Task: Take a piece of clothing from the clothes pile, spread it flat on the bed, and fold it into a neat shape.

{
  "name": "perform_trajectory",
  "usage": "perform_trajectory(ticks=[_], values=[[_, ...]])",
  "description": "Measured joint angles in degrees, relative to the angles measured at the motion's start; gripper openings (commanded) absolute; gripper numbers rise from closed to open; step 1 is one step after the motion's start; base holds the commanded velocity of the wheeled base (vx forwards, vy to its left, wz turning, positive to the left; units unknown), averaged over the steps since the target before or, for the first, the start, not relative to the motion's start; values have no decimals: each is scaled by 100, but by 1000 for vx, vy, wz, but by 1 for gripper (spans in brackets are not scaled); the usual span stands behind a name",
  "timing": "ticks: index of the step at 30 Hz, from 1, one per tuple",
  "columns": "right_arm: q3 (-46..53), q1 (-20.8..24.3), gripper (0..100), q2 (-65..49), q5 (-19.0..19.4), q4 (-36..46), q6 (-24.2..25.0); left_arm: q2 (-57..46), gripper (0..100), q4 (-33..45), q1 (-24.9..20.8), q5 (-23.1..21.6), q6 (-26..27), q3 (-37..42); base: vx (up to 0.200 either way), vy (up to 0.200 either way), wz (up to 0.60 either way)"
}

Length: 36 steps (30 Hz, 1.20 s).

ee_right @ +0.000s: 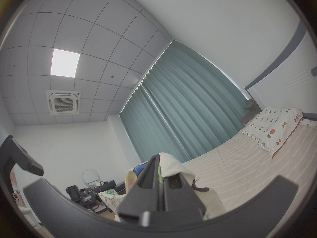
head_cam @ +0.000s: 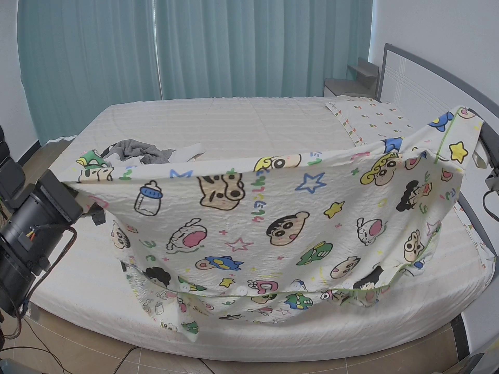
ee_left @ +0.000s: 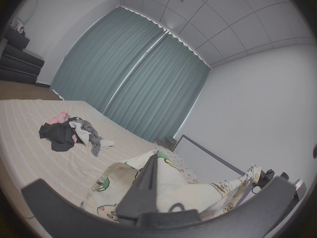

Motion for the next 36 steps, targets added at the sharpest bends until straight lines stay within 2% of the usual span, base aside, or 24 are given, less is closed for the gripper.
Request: perform_trajectory(ticks=[7, 17, 24, 30, 36], values=[[-9, 1, 0, -975, 600, 953, -69, -635, 0, 597, -5, -2, 184, 0, 0, 0, 0], [-105, 1, 0, -1640, 936, 1037, -59, -1385, 0, 720, -154, -61, 310, -13, 0, 0, 0], [-154, 0, 0, -1755, 1084, 1040, 40, -1641, 0, 997, -245, -72, 315, 9, 0, 0, 0], [-171, -52, 0, -1582, 1076, 1101, 43, -1665, 0, 1573, -252, -68, 301, 63, 0, 0, 0], [-157, -380, 0, -1085, 1074, 1097, -2, -1409, 0, 1936, -211, -41, 282, 83, 0, 0, 0]])
